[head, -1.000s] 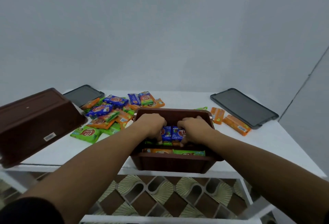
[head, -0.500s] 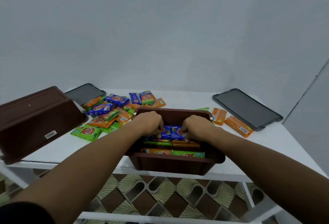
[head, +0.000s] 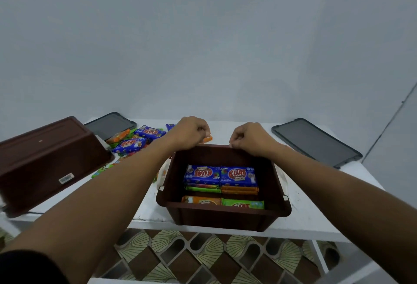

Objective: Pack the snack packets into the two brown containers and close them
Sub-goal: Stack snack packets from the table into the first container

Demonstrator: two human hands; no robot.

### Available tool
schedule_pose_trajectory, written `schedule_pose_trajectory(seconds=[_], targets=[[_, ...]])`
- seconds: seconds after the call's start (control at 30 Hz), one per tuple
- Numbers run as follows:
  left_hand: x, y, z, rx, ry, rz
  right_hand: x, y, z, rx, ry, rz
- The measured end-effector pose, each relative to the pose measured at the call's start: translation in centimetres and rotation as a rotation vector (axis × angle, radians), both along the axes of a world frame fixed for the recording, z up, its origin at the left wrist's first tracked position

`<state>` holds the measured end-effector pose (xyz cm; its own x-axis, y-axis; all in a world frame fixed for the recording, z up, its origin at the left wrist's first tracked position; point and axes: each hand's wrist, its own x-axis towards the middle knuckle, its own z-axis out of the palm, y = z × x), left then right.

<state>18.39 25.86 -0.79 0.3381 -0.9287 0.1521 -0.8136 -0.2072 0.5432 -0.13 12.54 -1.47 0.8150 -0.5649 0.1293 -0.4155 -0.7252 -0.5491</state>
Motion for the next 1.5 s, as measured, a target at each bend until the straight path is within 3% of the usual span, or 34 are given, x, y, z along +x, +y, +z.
schedule_pose_trajectory(seconds=[0.3,0.6,0.87,1.0,1.1,1.23,1.5], targets=[[0.4,-3.6,0.3,-0.192,0.122,0.064,0.0,-3.9,2.8,-0.039,-0.151,-0.192],[-1.4,-10.5,-0.4,-0.086,0.173,0.007,-3.0,-10.6,0.8,0.026,-0.089,-0.273],[-1.5,-16.2,-1.7,0.184,0.076,-0.001,-2.6,-16.2,-2.8,-0.007,0.404,-0.182],[-1.5,-18.1,-2.9,0.394,-0.032,-0.023,-2.3,-18.8,-4.4,-0.184,0.714,-0.118],[-2.1,-18.9,-3.4,0.669,-0.156,-0.041,-3.0,-20.1,-4.8,-0.245,0.904,-0.028],[-2.1,-19.0,-4.9,0.972,-0.268,-0.039,-3.8,-21.1,-5.2,-0.191,0.898,0.138],[-2.5,-19.2,-5.3,1.015,-0.334,-0.063,-2.8,-22.9,-5.2,-0.314,0.996,0.378]])
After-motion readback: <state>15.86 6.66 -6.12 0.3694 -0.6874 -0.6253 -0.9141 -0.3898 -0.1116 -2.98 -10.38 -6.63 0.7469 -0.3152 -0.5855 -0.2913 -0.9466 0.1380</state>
